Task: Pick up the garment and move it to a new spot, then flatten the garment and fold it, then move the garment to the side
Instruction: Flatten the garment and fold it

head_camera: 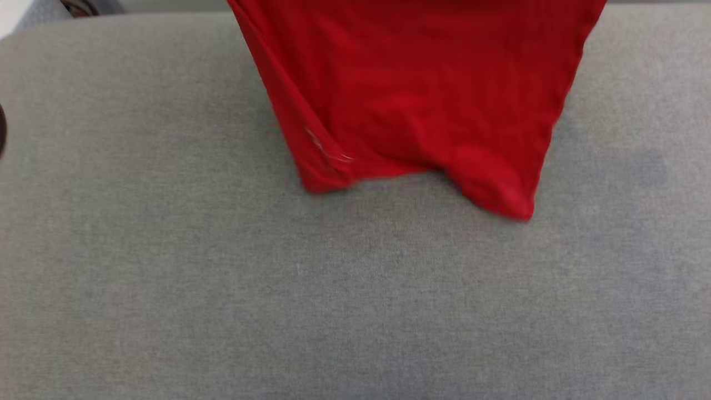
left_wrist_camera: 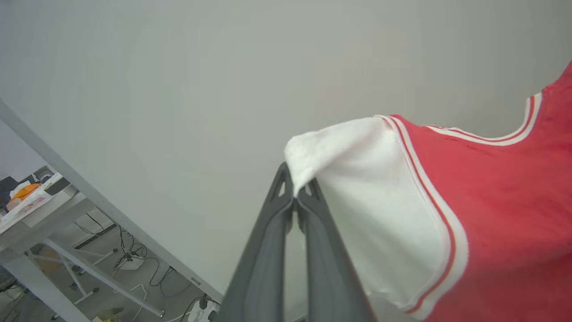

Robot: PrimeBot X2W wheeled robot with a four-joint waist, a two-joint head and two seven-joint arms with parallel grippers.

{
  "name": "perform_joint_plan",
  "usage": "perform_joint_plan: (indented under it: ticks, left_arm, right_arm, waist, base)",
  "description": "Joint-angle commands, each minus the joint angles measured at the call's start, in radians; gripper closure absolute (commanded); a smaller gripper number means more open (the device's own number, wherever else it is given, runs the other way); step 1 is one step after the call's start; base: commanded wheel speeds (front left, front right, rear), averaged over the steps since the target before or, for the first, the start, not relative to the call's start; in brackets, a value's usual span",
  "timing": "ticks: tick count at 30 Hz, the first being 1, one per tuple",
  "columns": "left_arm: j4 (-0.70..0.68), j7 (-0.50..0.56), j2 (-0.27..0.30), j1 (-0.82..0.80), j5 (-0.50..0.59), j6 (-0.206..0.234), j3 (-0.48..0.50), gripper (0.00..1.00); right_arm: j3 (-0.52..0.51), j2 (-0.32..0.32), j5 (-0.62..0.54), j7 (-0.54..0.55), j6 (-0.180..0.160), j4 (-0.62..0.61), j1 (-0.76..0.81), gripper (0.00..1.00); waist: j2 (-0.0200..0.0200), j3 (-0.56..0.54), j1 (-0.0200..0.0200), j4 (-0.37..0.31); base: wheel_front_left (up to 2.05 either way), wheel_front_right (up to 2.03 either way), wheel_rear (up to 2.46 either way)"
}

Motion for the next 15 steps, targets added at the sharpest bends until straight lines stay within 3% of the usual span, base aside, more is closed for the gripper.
perform_joint_plan:
  ticks: [1,9,15]
  left_arm:
    - [0.019,-0.012,-0.014,-0.052,0.022,-0.005,0.006,1.0]
    - [0.187,-0.089,-0.096,-0.275,0.047,-0.029,0.042,1.0]
    - [0.304,-0.153,-0.125,-0.356,0.045,-0.048,0.043,1.0]
  right_arm:
    - [0.004,0.013,-0.013,-0.001,-0.001,0.022,-0.051,1.0]
    - [0.047,0.076,-0.071,-0.057,-0.001,0.184,-0.372,1.0]
    - [0.114,0.106,-0.079,-0.093,-0.001,0.301,-0.507,1.0]
  waist:
    - [-0.0001,0.088,0.0,-0.028]
    - [-0.0001,0.143,0.0,-0.032]
    - [-0.0001,0.152,0.0,-0.033]
  base:
    - [0.0,0.0,0.0]
    - [0.0,0.0,0.0]
    - [0.0,0.0,0.0]
